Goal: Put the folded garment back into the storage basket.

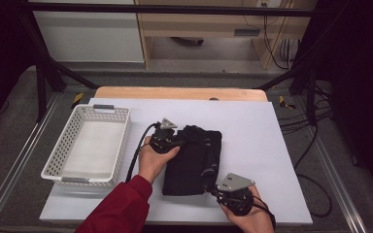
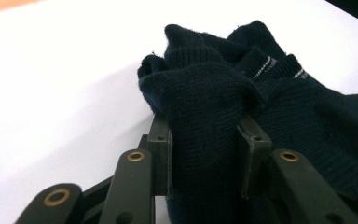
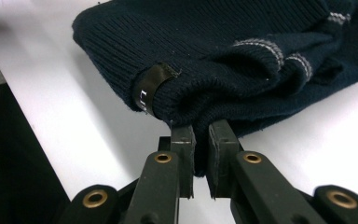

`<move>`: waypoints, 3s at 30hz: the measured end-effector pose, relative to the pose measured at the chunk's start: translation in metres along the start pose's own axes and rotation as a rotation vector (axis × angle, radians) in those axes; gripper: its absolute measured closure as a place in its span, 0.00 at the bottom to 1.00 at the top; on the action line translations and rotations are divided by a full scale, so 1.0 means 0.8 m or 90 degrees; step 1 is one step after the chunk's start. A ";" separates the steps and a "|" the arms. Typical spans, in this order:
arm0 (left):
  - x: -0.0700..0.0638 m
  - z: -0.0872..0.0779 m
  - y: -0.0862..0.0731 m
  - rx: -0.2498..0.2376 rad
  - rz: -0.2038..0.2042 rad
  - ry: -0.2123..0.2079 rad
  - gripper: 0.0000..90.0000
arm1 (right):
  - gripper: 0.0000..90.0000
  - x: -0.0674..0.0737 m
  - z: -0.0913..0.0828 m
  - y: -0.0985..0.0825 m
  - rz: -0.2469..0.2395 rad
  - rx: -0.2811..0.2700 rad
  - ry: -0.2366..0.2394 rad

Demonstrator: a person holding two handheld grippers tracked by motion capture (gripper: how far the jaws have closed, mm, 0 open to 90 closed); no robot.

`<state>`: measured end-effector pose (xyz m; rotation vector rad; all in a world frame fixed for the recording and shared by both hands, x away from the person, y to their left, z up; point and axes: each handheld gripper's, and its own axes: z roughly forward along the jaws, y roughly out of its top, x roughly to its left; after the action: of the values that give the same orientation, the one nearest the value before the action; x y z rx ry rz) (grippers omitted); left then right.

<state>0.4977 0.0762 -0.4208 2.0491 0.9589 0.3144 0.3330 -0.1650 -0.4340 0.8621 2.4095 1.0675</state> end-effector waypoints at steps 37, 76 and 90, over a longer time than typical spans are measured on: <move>0.064 -0.104 0.071 -0.026 0.015 0.070 0.71 | 0.93 0.008 0.018 0.119 -0.026 -0.077 0.047; 0.169 -0.230 0.053 -0.049 -0.006 0.163 0.71 | 0.92 0.064 0.098 0.241 -0.092 -0.125 0.120; 0.195 -0.253 0.039 -0.053 -0.020 0.189 0.71 | 0.93 0.084 0.126 0.268 -0.097 -0.127 0.123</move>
<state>0.5143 0.2962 -0.2882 1.9427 1.1354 0.6449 0.4202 0.0462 -0.3416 0.5214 2.4218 1.3557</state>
